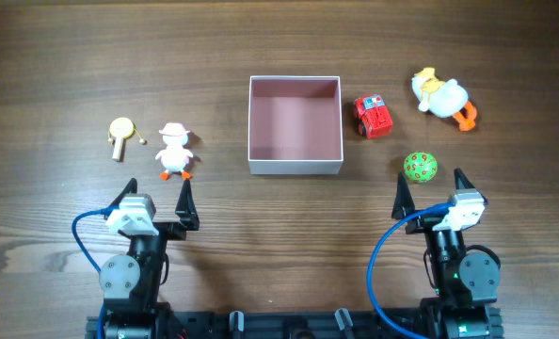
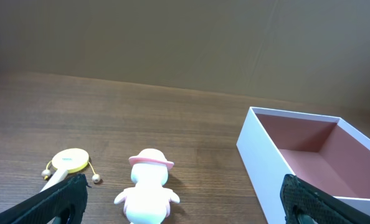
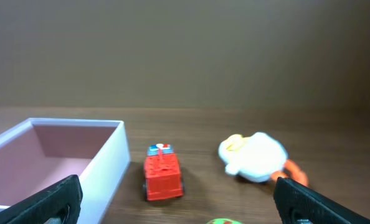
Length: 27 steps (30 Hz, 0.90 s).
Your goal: Pack container
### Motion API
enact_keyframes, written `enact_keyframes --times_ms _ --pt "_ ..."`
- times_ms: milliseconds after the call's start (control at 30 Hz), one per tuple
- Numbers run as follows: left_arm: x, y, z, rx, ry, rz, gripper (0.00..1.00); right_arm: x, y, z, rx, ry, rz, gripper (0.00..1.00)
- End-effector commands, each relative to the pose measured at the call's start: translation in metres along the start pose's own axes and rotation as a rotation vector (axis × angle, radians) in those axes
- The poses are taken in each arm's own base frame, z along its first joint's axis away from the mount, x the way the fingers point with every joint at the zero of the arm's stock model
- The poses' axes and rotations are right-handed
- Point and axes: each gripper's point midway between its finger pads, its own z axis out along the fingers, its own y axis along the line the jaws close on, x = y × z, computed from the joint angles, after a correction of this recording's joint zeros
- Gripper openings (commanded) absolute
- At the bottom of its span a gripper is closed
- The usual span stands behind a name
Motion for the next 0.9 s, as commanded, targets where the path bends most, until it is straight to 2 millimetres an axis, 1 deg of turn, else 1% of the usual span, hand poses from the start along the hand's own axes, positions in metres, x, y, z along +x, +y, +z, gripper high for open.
enact_keyframes --times_ms 0,67,133,233,300,400,500,533,567,633,667,800,867 --pt "0.004 0.004 0.001 -0.019 0.007 0.007 1.0 0.002 0.018 -0.001 -0.102 0.021 0.246 1.0" --pt "0.004 0.004 0.001 -0.019 0.007 0.007 1.0 0.002 0.032 -0.002 -0.181 0.043 0.343 1.0" --pt "0.004 0.004 0.001 -0.019 0.007 0.007 1.0 0.004 0.039 -0.003 -0.22 0.062 0.372 1.0" --pt "0.004 0.004 0.001 -0.019 0.007 0.007 1.0 0.005 0.043 -0.003 -0.245 0.079 0.372 1.0" --pt "0.004 0.004 0.001 -0.019 0.007 0.007 1.0 0.0 0.043 -0.002 -0.246 0.07 0.354 1.0" --pt "0.004 0.004 0.001 -0.019 0.007 0.007 1.0 -0.022 0.043 0.0 -0.245 0.026 0.258 1.0" --pt "0.004 0.004 0.001 -0.019 0.007 0.007 1.0 -0.048 0.035 0.005 -0.189 0.008 0.151 1.0" --pt "0.004 0.005 0.001 -0.02 0.007 0.007 1.0 -0.054 0.032 0.008 -0.166 0.016 0.129 1.0" --pt "0.004 0.004 0.001 -0.019 0.007 0.007 1.0 -0.059 0.024 0.014 -0.114 0.049 0.099 1.0" --pt "0.004 0.004 0.001 -0.019 0.007 0.007 1.0 -0.063 0.012 0.026 -0.034 0.152 0.068 1.0" --pt "0.004 0.004 0.001 -0.019 0.007 0.007 1.0 -0.062 0.009 0.031 -0.018 0.193 0.052 1.0" --pt "0.004 0.004 0.001 -0.019 0.007 0.007 1.0 -0.064 0.008 0.061 0.0 0.404 0.023 1.0" --pt "0.004 0.004 0.001 -0.019 0.007 0.007 1.0 -0.067 0.011 0.073 -0.017 0.496 0.011 1.0"
